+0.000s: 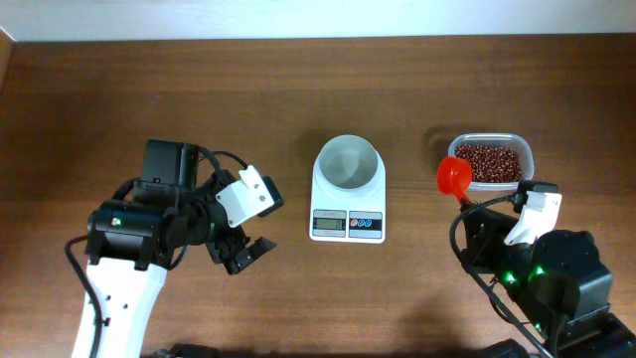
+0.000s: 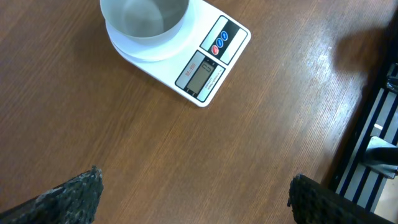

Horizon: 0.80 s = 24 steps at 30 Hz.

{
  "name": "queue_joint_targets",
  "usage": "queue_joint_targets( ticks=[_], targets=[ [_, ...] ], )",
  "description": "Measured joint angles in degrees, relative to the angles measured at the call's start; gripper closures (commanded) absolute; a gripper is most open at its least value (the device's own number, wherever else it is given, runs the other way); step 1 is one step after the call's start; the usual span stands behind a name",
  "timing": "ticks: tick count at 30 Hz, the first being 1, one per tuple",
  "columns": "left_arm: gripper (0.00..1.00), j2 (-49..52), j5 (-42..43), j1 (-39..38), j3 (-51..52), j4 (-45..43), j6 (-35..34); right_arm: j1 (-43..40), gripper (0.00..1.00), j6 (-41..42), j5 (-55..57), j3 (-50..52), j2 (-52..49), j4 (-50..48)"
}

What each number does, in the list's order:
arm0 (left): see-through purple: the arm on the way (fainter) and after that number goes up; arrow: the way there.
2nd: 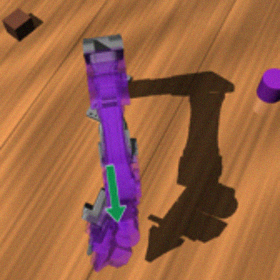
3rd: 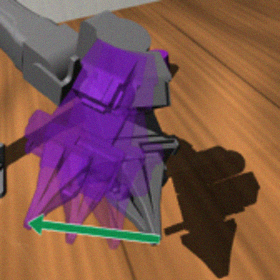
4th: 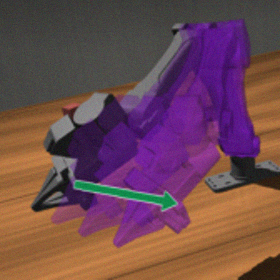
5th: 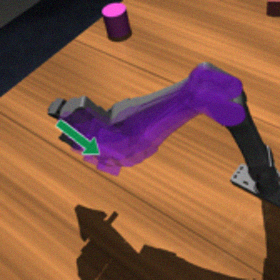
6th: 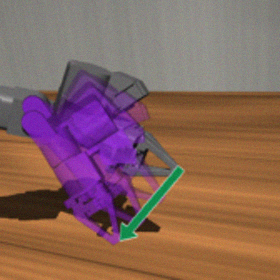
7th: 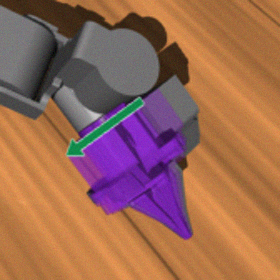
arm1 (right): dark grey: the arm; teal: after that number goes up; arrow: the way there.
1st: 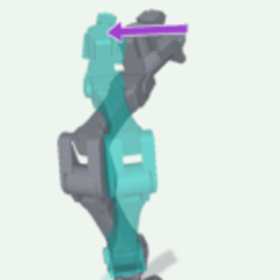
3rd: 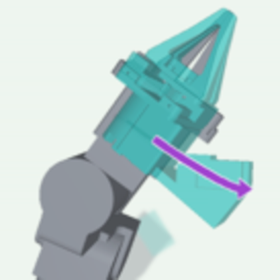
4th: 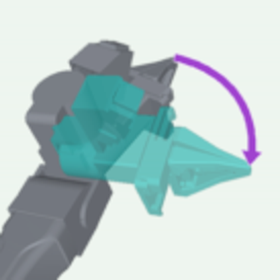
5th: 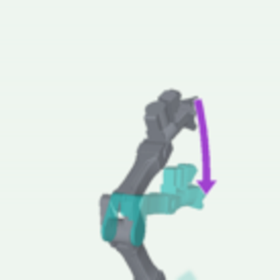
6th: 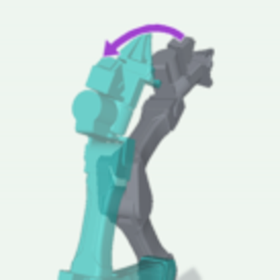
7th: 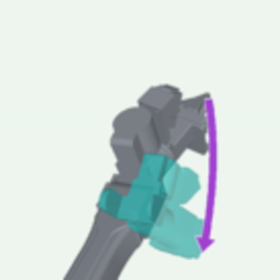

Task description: Scoop and weigh 50g on scale

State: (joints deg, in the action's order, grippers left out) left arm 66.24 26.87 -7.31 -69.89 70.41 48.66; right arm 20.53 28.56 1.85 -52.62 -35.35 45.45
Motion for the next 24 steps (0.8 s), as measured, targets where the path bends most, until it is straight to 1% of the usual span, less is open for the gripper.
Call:
queue_joint_targets(
  ticks=[11, 16, 20, 24],
  targets=[
    [0.01, 0.0, 0.4, 0.0, 0.0, 0.0, 0.0, 0.0, 0.96, -3.5, 1.3, 0.0, 0.0, -0.2],
    [0.01, 0.0, 0.4, 0.0, 0.0, 0.0, 0.0, 0.0, 0.96, -8.1, 4.3, -3.0, -0.3, 1.4],
    [0.01, 0.0, 0.4, 0.0, 0.0, 0.0, 0.0, 0.0, 0.96, -10.7, 9.3, -8.3, -2.7, 8.6],
    [0.01, 0.0, 0.4, 0.0, 0.0, 0.0, 0.0, 0.0, 0.96, -12.1, 15.2, -13.8, -9.2, 14.6]
  ],
)
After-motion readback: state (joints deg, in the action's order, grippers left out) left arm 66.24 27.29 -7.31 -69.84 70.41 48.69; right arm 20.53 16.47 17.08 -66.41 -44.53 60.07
